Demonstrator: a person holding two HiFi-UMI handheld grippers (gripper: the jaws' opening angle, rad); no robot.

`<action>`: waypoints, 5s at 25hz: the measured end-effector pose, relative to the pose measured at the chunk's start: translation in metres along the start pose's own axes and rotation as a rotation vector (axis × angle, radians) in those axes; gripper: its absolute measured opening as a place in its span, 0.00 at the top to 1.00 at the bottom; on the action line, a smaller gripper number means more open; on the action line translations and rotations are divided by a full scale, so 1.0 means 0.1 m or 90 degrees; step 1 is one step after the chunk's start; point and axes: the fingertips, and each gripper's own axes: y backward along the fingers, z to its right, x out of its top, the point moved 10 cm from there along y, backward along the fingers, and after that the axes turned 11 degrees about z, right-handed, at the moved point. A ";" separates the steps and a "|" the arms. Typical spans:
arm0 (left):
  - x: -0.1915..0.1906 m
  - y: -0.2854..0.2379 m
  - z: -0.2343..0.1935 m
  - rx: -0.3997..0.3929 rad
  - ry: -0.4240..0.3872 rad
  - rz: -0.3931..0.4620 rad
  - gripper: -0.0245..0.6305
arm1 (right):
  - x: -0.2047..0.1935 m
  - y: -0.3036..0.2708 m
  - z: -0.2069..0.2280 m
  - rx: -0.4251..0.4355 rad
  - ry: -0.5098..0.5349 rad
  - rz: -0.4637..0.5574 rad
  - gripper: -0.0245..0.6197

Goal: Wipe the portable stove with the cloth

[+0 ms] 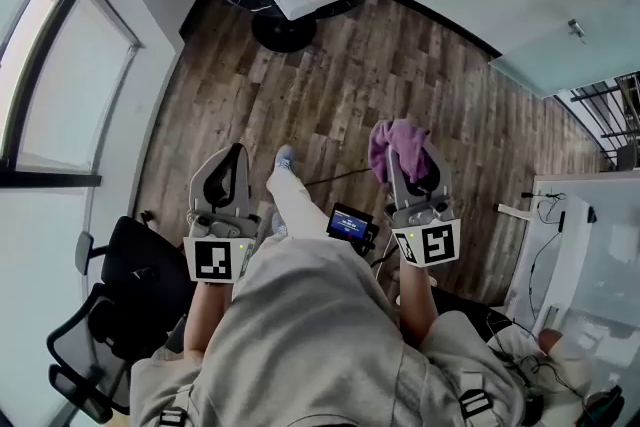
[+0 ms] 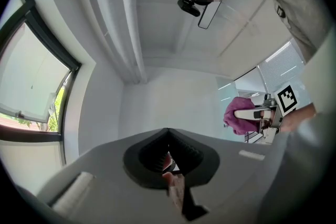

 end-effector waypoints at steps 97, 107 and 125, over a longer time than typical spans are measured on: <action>-6.08 -6.52 -2.97 -0.827 -0.037 -0.634 0.67 | -5.80 -5.22 2.96 -0.111 -0.182 -0.828 0.75; -6.01 -6.48 -2.90 -0.841 -0.090 -0.597 0.67 | -5.85 -5.34 2.99 -0.107 -0.203 -0.900 0.76; -6.02 -6.53 -2.89 -0.831 -0.075 -0.622 0.69 | -5.90 -5.57 2.71 0.046 -0.189 -0.974 0.76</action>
